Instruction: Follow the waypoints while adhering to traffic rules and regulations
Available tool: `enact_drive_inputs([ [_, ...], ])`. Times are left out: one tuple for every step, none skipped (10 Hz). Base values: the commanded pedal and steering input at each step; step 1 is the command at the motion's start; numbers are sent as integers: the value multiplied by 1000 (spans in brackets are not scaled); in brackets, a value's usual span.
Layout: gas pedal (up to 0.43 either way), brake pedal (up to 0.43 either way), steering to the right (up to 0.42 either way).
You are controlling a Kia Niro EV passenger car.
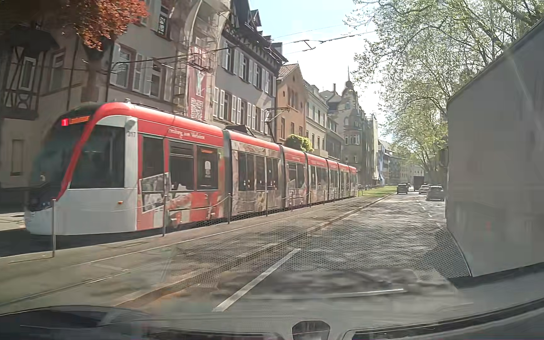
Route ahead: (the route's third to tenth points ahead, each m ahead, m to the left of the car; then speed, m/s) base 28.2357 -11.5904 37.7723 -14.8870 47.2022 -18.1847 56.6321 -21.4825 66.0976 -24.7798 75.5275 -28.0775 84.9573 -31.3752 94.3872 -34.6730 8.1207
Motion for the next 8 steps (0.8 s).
enact_drive_inputs([
  [0, 0, 179],
  [0, 0, 173],
  [0, 0, 165],
  [0, 0, 156],
  [0, 0, 142],
  [0, 0, 129],
  [8, 0, 118],
  [39, 0, 105],
])
